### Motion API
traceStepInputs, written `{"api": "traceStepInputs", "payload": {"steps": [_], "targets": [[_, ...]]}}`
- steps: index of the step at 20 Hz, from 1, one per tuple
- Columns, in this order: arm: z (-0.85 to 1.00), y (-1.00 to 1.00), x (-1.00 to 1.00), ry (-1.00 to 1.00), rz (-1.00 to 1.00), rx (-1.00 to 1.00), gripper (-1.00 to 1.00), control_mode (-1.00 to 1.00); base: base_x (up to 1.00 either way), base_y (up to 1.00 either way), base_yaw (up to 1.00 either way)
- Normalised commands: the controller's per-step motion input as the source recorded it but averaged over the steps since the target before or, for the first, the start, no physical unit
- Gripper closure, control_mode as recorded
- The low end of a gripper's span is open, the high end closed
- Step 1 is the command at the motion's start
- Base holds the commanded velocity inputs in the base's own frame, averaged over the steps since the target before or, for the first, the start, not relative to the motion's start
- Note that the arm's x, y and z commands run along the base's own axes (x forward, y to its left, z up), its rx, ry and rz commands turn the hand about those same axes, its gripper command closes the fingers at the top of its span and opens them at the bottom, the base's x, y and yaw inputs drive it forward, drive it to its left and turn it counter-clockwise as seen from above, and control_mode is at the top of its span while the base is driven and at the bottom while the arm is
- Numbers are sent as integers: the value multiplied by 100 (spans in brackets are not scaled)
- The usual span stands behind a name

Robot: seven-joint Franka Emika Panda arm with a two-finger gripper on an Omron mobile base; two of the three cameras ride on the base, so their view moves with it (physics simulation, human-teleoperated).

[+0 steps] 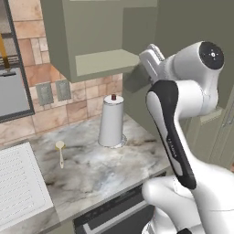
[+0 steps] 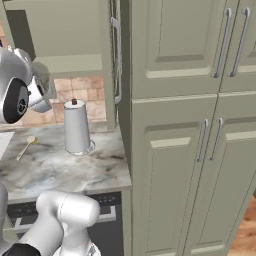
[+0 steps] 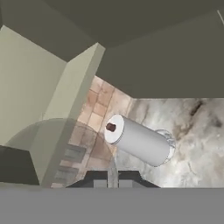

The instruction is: Move the glass cup from next to the sink to the open cabinet. Then, move the bowl with the cucumber to the fridge to clear the area for faucet cleaning.

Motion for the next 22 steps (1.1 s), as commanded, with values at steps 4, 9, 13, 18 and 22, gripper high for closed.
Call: {"api": "traceStepInputs", "payload": {"steps": [4, 9, 13, 18, 22], "targets": [[69, 1, 30, 0, -9, 0, 100, -100, 0, 0, 0], [73, 0, 42, 2, -7, 6, 100, -100, 0, 0, 0], [25, 0, 26, 2, -1, 1, 100, -100, 0, 0, 0], [-18, 0, 29, 0, 0, 0, 100, -100, 0, 0, 0], [-4, 3, 52, 1, 0, 0, 100, -100, 0, 0, 0]]}}
